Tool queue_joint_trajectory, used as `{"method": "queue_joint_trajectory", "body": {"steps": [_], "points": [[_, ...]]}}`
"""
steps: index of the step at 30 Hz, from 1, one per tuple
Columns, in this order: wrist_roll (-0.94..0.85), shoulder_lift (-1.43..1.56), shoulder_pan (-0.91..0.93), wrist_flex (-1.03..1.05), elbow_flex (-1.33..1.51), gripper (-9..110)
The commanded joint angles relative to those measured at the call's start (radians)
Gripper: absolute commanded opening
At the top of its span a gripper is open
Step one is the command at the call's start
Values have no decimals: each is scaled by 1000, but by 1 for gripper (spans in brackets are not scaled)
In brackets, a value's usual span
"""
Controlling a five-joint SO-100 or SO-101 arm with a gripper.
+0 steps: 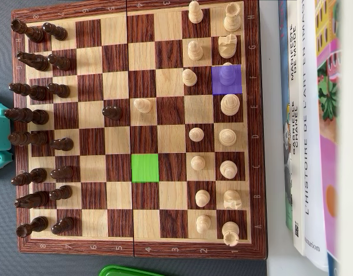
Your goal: Play chess
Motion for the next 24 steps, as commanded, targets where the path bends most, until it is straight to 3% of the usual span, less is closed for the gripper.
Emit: {"method": "queue_joint_trajectory", "body": {"steps": [1,24], "points": [[6,-9,-12,-3,20,12],[6,-9,-5,-3,21,12]]}}
